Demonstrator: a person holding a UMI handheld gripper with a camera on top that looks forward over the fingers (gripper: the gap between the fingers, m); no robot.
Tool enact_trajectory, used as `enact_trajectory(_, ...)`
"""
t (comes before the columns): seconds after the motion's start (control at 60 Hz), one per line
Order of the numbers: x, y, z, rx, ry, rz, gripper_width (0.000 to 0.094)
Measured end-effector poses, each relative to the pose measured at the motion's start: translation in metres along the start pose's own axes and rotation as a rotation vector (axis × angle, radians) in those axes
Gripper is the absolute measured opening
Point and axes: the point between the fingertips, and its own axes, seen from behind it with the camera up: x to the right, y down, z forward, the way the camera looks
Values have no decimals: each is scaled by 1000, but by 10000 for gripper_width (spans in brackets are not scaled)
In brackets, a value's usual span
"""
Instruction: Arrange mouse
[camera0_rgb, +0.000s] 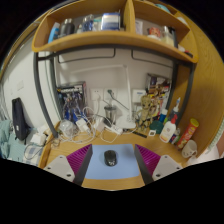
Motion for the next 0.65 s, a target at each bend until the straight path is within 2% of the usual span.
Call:
enact_trajectory(0.15,-5,-25,-59,73,16,-5,853)
enact_trajectory(0.35,-16,-19,-104,80,19,-39,857)
enact_trajectory(0.65,-26,-8,-130,89,3,-42,855)
